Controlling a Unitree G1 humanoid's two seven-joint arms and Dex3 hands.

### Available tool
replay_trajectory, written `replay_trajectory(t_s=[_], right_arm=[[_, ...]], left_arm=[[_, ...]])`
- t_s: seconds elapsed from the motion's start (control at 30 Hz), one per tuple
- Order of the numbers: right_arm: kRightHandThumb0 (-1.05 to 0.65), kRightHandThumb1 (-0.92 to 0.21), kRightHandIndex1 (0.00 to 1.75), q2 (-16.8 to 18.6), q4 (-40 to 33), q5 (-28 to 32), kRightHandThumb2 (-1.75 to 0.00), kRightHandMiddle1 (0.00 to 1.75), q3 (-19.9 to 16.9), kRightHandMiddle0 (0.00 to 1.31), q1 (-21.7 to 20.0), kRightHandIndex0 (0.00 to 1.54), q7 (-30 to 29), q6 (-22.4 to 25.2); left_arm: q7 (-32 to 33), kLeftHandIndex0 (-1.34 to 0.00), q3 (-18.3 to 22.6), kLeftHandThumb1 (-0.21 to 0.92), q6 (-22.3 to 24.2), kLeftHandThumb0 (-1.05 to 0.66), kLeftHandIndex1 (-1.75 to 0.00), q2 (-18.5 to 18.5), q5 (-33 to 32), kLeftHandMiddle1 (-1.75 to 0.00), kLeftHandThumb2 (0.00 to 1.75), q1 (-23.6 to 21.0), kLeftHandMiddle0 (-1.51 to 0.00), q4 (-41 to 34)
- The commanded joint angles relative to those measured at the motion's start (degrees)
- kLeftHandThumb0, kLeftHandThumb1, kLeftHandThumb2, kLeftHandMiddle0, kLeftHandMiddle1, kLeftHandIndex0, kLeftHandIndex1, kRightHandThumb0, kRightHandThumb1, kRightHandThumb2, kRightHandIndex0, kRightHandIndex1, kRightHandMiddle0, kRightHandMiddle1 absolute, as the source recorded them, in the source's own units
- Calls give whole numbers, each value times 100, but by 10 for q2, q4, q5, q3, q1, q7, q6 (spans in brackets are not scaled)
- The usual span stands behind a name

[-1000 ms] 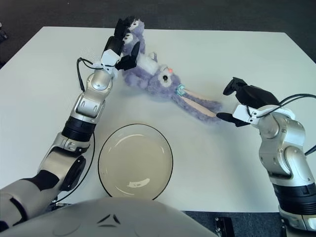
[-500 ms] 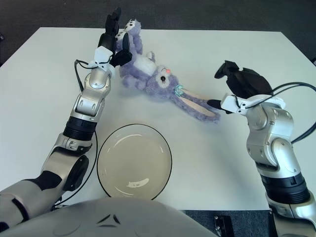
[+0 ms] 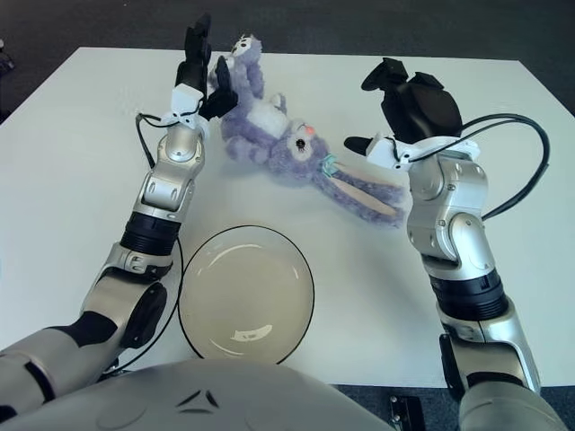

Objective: Put the doll into the plate.

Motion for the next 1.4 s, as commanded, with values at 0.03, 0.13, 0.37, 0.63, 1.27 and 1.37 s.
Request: replay_trajectory(t_s=[0.03,0.13,0.37,0.63,1.27,1.37], right_arm=[[-73,-66,105,5,26,-15,-74,110,16,0,-32,18,-6,-10],[-75,-70,104,9,49,-14,-71,108,28,0,-48,18,-8,-19],[-83,-78,101,23,112,20,-59,98,42,0,-86,10,4,-46],[-87,-80,95,23,131,41,-53,89,52,0,-105,1,33,-57],[-103,-82,74,44,237,120,-33,76,89,0,-184,0,157,-36],[-102,-79,74,51,249,128,-32,76,95,0,-194,0,170,-28]], left_arm=[[12,0,8,92,-11,-99,-38,15,10,-63,109,-6,0,16],[15,0,17,92,-17,-97,-43,27,8,-67,108,-12,0,31],[15,0,23,92,-27,-94,-49,41,9,-57,106,-9,0,35],[19,0,22,92,-29,-92,-53,54,19,-54,106,4,0,20],[8,0,26,92,-40,-96,-43,63,4,-38,111,7,0,34],[7,0,27,92,-35,-96,-43,60,-1,-44,111,6,0,34]])
